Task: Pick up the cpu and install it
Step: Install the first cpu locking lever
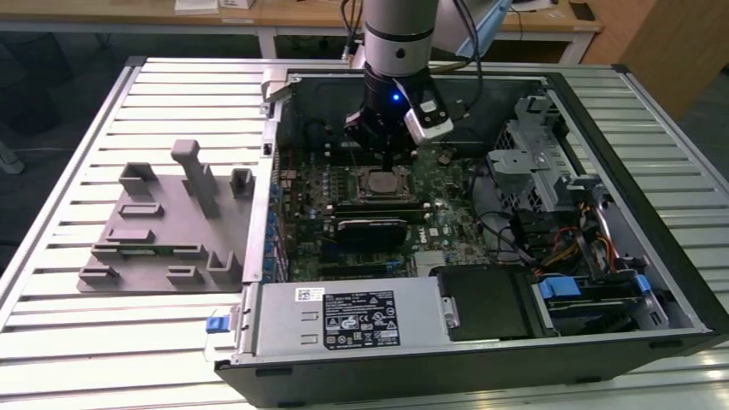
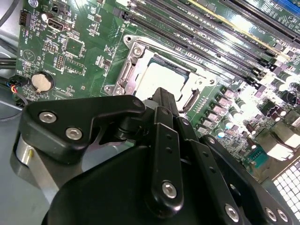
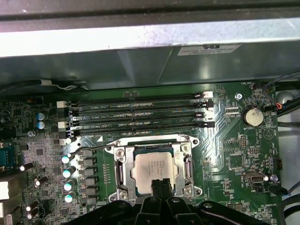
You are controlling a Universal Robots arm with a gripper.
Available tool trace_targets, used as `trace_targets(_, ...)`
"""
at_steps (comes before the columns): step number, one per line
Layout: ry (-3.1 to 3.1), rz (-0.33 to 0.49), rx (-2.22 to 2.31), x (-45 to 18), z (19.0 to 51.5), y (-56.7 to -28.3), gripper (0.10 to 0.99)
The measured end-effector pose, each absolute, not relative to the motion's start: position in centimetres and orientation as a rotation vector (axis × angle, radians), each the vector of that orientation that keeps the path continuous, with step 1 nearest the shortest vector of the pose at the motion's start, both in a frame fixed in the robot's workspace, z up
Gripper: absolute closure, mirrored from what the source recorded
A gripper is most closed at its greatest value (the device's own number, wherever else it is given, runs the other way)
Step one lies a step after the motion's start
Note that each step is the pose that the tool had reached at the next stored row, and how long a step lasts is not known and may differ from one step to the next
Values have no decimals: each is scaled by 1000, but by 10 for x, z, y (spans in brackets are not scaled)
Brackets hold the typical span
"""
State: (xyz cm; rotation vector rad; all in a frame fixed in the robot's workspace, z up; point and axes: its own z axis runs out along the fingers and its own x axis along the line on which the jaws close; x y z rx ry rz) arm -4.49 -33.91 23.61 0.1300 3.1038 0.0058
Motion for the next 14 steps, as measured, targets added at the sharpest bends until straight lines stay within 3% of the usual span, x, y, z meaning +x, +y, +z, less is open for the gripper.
trace_targets(14,3104,6,130,-65,236,-339,980)
